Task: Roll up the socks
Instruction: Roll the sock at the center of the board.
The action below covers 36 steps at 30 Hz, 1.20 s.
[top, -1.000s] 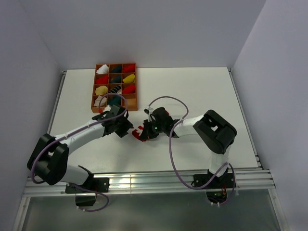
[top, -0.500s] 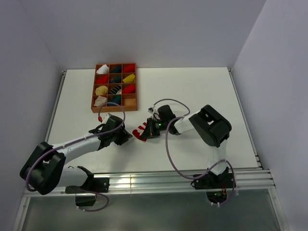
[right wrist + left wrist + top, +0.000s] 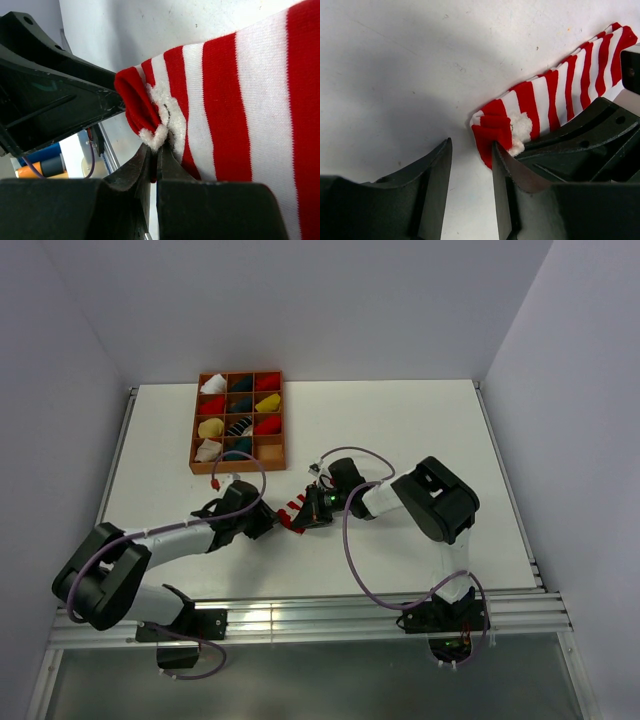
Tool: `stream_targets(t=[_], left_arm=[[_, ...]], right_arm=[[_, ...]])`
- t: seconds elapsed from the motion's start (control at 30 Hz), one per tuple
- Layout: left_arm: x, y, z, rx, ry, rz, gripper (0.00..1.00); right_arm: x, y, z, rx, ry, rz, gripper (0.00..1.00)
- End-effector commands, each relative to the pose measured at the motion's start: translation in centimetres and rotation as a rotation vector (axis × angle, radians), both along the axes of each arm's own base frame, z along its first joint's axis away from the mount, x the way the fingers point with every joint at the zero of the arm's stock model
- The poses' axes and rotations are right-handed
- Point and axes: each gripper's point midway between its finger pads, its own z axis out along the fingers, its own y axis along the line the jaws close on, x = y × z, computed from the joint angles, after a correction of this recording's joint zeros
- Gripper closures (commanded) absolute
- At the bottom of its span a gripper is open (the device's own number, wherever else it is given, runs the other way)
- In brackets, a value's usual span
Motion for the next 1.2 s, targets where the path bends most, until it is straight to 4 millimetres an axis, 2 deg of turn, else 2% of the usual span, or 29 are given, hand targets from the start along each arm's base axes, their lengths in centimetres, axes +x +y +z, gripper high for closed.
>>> stream_targets(t=[0.0, 0.4, 0.63, 0.7, 0.83, 0.93, 1.0, 1.03, 1.07, 1.13, 1.17], left_arm=[[0.6, -0.9, 0.2, -0.016, -0.029, -0.029, 0.58], [0.2, -0.5, -2.4, 0.06, 0.071, -0.028, 0.58], [-1.1, 0.9, -4.4, 0.149, 0.174, -0.019, 0.7], [-1.2, 1.0, -4.5, 0.159, 0.182, -0.018, 0.76], [-1.2, 1.3, -4.4, 0.183, 0.196, -0.012, 0.87], [-1.0, 1.4, -4.1, 0.209, 0.204, -0.015, 0.9], [-0.8, 1.5, -3.6, 0.215, 0.2, -0.012, 0.85], [-0.7, 1.5, -3.4, 0.213, 0.19, -0.008, 0.82], [-0.7, 1.5, -2.9, 0.198, 0.172, -0.006, 0.73], [-0.6, 1.6, -2.4, 0.185, 0.145, 0.004, 0.63], [-0.4, 1.5, -1.6, 0.165, 0.115, 0.009, 0.55]], right_arm=[[-2.8, -3.8, -6.4, -0.234, 0.154, -0.045, 1.0], [-2.6, -4.1, -6.6, -0.26, 0.152, -0.046, 1.0], [-2.4, -4.1, -6.3, -0.266, 0.142, -0.047, 1.0], [-2.1, -4.1, -6.1, -0.27, 0.125, -0.047, 0.96], [-1.7, -4.3, -5.5, -0.281, 0.082, -0.049, 0.8], [-1.4, -4.4, -4.9, -0.286, 0.045, -0.05, 0.79], [-1.3, -4.4, -4.8, -0.287, 0.038, -0.049, 0.8], [-1.2, -4.3, -4.7, -0.281, 0.035, -0.049, 0.84], [-1.5, -4.2, -4.7, -0.268, 0.048, -0.039, 0.87], [-1.5, -3.8, -4.7, -0.244, 0.059, -0.045, 0.96], [-1.8, -3.8, -4.7, -0.232, 0.074, -0.04, 0.98]])
